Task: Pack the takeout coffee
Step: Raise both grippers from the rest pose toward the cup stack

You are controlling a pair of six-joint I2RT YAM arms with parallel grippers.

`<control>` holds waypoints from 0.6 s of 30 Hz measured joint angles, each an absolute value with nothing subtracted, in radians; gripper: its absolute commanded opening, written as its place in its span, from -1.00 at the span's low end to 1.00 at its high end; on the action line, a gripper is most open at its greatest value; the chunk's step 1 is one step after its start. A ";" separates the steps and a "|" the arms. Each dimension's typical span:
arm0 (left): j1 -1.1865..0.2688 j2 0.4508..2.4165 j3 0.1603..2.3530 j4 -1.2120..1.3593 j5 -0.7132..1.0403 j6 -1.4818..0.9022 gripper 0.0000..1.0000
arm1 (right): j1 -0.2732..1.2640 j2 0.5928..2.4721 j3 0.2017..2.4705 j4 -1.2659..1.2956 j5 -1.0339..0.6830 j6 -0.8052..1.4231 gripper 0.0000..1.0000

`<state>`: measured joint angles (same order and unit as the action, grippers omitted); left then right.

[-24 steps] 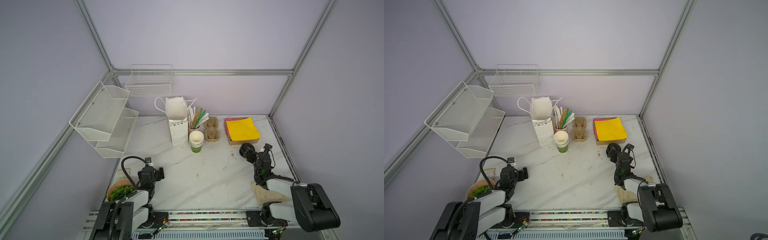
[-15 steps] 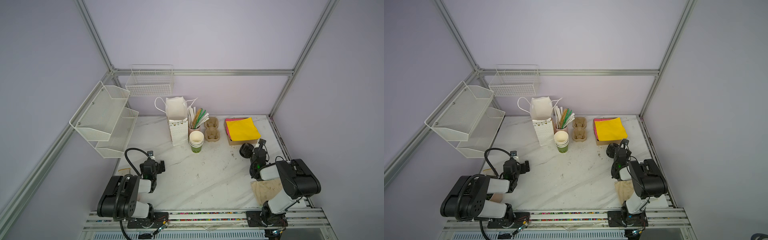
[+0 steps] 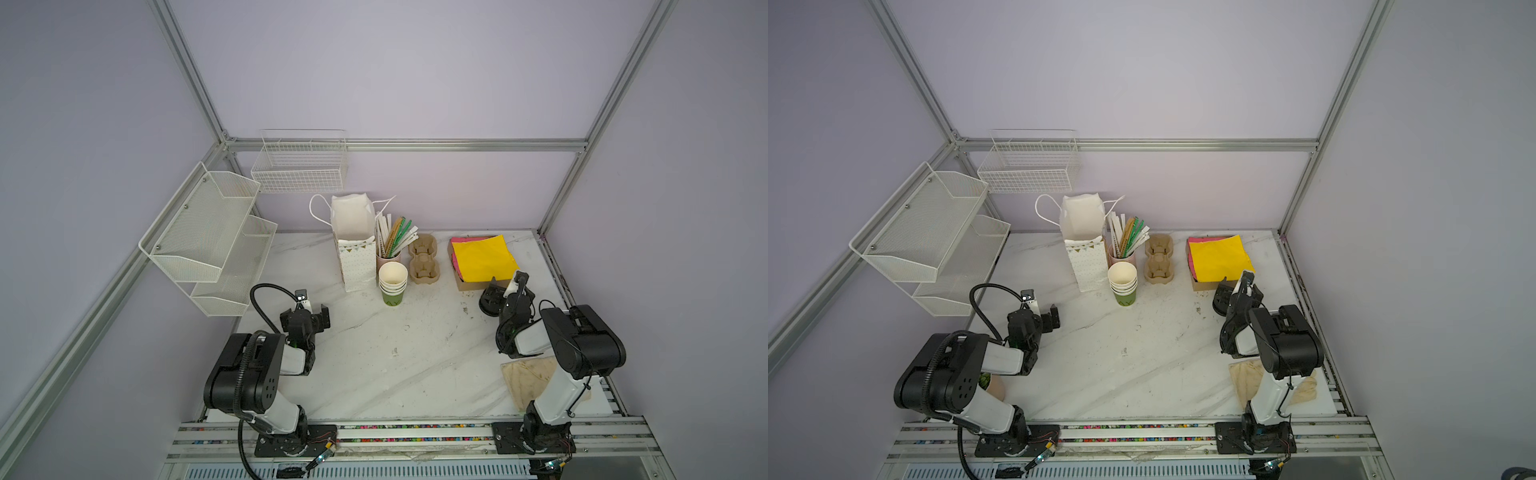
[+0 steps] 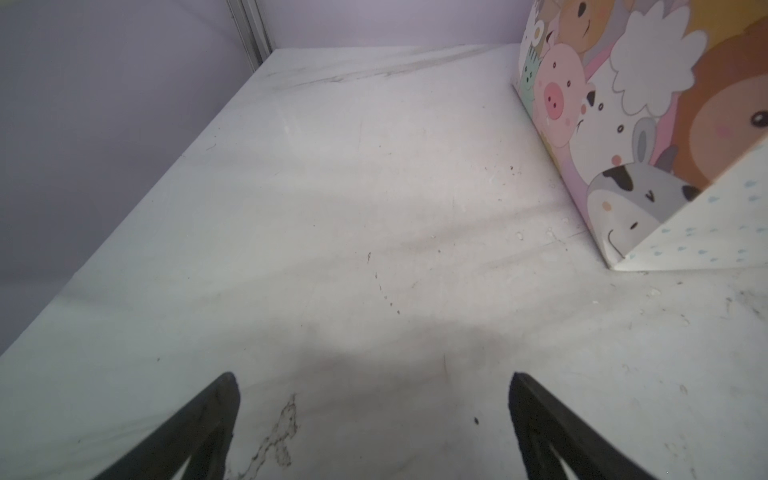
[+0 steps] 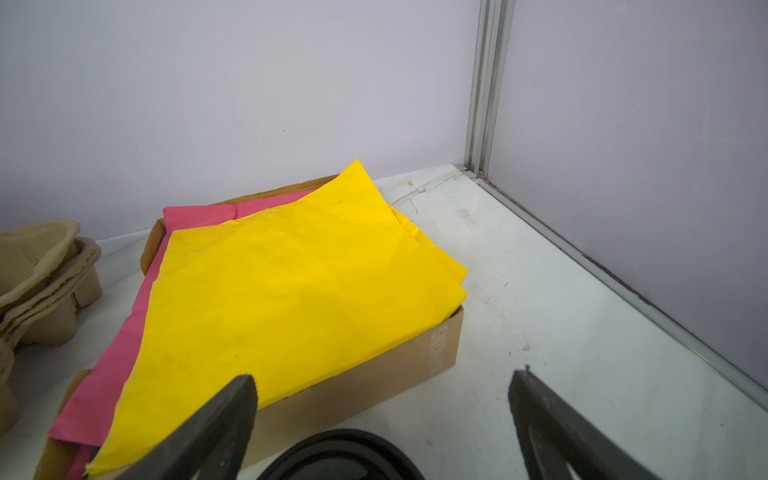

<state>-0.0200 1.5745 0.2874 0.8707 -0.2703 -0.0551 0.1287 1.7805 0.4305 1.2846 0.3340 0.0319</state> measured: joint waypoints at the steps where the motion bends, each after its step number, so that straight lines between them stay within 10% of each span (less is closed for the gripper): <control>1: -0.020 1.575 0.289 0.876 -0.270 -0.055 1.00 | 0.129 1.781 0.430 1.291 0.336 0.029 0.95; 18: -0.020 1.576 0.307 0.912 -0.278 -0.040 0.99 | 0.128 1.781 0.435 1.329 0.345 0.009 0.95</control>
<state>-0.0200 1.5764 0.3073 0.9119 -0.2775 -0.0402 0.1284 1.7805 0.4351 1.3289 0.3450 0.0090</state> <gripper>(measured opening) 0.997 0.975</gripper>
